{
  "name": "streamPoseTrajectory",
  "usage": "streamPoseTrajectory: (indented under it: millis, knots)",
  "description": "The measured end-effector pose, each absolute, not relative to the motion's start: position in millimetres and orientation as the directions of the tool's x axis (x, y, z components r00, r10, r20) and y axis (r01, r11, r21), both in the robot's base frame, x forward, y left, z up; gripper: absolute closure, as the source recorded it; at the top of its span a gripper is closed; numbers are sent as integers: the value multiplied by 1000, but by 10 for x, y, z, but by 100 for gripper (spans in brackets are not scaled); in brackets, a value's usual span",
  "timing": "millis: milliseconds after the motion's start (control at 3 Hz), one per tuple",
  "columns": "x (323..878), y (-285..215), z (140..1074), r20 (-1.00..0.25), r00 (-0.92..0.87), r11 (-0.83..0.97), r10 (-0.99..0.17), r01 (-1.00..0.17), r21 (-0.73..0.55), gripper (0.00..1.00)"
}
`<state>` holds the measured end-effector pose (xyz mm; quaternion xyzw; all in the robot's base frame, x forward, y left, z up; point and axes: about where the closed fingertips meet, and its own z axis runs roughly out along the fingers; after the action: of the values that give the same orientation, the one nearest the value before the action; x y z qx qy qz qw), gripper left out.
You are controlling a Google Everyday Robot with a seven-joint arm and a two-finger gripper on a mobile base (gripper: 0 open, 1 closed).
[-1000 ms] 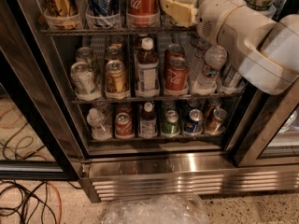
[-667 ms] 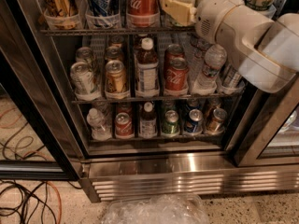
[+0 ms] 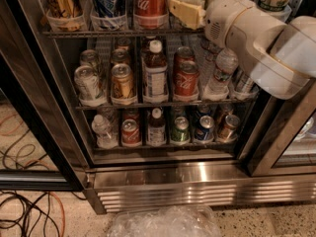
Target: Pick green can from top shelf of fridge
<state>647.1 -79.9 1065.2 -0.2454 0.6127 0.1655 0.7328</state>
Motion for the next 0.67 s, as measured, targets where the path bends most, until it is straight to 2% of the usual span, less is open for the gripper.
streamPoseTrajectory:
  millis: [333,667]
  knots:
    - [6470,-767,10611,-981,186,823,-54,-549,-149,38]
    - [6470,-767,10611,-981,186,823,-54,-549,-149,57]
